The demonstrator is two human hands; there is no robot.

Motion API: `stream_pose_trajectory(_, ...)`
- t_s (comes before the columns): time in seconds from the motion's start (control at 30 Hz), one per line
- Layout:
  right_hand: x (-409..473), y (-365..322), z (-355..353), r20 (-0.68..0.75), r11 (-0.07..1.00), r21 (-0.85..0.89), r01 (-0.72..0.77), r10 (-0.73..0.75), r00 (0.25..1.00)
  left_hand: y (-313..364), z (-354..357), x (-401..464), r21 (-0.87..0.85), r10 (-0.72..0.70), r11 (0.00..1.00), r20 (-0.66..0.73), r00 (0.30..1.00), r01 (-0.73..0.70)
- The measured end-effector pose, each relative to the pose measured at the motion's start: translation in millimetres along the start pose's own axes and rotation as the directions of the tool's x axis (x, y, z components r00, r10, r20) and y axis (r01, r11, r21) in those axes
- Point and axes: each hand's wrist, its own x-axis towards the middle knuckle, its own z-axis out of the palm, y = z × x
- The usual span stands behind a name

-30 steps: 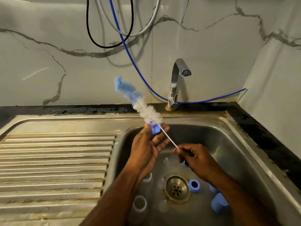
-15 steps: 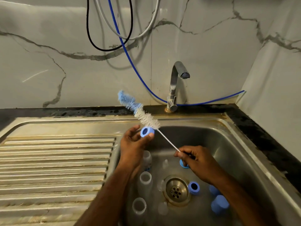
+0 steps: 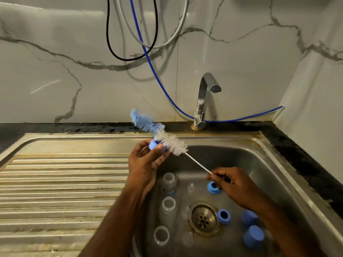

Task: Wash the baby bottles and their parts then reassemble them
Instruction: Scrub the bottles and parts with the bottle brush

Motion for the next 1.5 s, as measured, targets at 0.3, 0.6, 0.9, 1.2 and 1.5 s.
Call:
stream_pose_trajectory(0.3,0.1,-4.9,2.0,-0.034,1.000,0.017,0.012,-0.012,0.999,-4.0,14.2,-7.0,0.028,-0.026,0.999,0.003,1.000,0.026)
stream_pose_trajectory(0.6,2.5,-6.1,9.8,-0.046,0.998,0.030,0.048,-0.047,0.998,-5.9,13.2,-6.8,0.108,-0.031,0.994,0.062,0.998,0.024)
stream_pose_trajectory(0.9,-0.7,-6.7,12.3,-0.005,0.995,0.029,0.098,-0.098,0.995,-5.0,14.6,-7.2,0.125,-0.022,0.992,0.086,0.996,0.011)
stream_pose_trajectory(1.2,-3.0,-9.4,12.1,0.030,0.995,0.056,0.084,-0.086,0.996,-3.7,17.2,-6.3,-0.193,-0.097,0.977,-0.035,0.995,0.089)
stream_pose_trajectory(1.5,1.0,-4.0,13.5,0.047,0.973,0.226,-0.041,0.031,0.998,-7.5,25.0,-9.6,-0.295,-0.172,0.942,-0.011,0.985,0.162)
